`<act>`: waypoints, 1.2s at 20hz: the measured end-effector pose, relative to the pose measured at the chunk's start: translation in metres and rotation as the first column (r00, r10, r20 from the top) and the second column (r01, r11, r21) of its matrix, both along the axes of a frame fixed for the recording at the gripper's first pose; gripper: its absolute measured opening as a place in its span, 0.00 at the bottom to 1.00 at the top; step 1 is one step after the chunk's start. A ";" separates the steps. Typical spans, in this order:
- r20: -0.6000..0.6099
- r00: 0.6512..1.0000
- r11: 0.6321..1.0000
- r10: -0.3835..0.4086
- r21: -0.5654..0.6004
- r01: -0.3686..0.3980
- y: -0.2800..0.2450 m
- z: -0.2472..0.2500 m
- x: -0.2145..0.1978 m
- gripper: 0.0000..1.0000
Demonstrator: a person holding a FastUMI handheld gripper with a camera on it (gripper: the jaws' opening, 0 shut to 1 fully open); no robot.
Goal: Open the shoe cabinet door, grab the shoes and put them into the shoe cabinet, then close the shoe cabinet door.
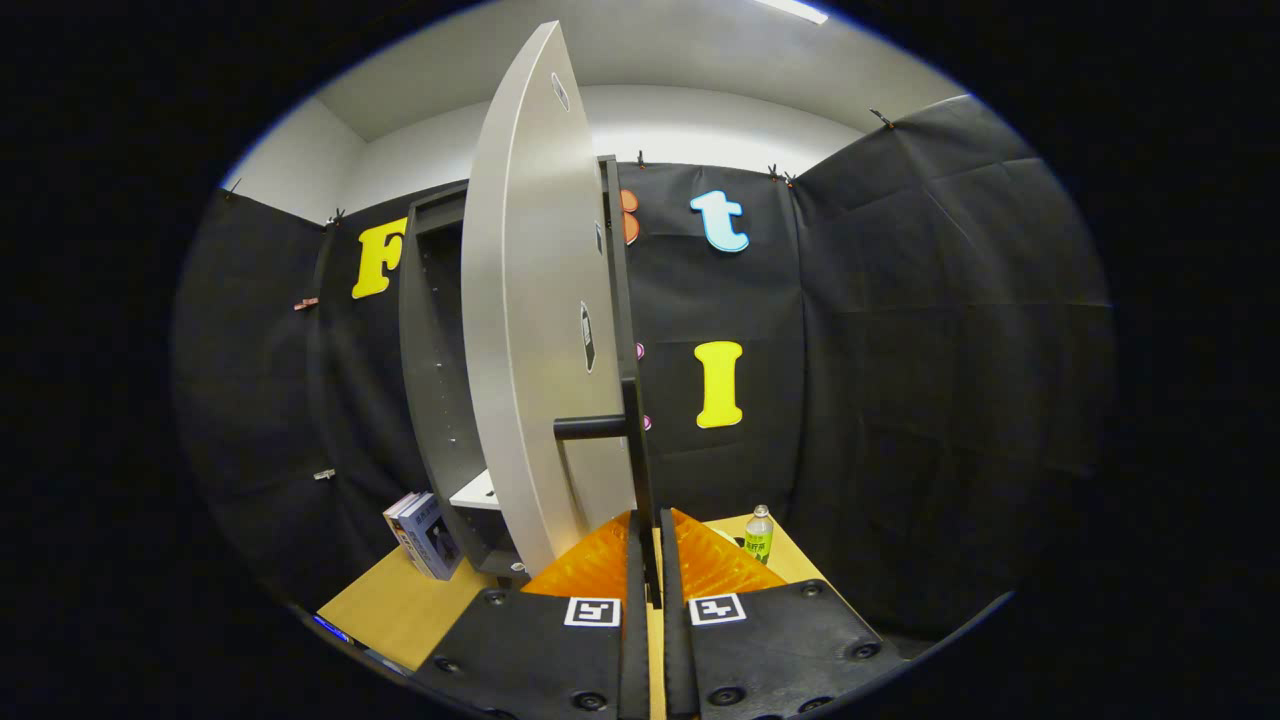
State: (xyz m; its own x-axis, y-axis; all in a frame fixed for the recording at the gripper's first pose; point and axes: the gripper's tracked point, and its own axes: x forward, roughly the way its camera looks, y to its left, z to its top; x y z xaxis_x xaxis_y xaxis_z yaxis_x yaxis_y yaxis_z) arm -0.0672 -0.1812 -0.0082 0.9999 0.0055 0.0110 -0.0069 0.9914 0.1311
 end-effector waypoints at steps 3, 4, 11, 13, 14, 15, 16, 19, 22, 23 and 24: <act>0.004 1.000 1.000 0.000 0.023 0.000 -0.001 -0.001 0.002 0.11; 0.003 1.000 1.000 -0.001 0.022 0.001 -0.001 -0.001 0.003 0.11; 0.024 0.999 0.999 -0.033 0.036 0.032 -0.010 0.001 -0.019 0.13; 0.029 0.998 0.998 -0.064 0.024 0.063 -0.012 0.000 -0.032 0.16; 0.032 0.996 0.997 -0.079 0.012 0.078 -0.011 0.001 -0.041 0.15; 0.039 0.995 0.996 -0.092 0.003 0.091 -0.009 0.001 -0.046 0.10; 0.044 0.994 0.995 -0.099 -0.008 0.099 -0.005 0.002 -0.055 0.11; 0.027 0.999 0.999 -0.041 -0.018 0.042 0.033 -0.002 -0.074 0.28; -0.019 0.998 0.998 0.067 -0.022 -0.067 0.092 -0.027 -0.079 0.45; -0.045 0.994 0.995 0.098 -0.021 -0.099 0.106 -0.039 -0.075 0.50; -0.069 0.989 0.991 0.133 -0.009 -0.134 0.123 -0.051 -0.074 0.53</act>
State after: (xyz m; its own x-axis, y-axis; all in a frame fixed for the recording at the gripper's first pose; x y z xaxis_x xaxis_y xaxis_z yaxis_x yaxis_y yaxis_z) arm -0.1408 -0.0586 -0.0596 0.9887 0.1385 -0.0576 -0.1307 0.9839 0.1219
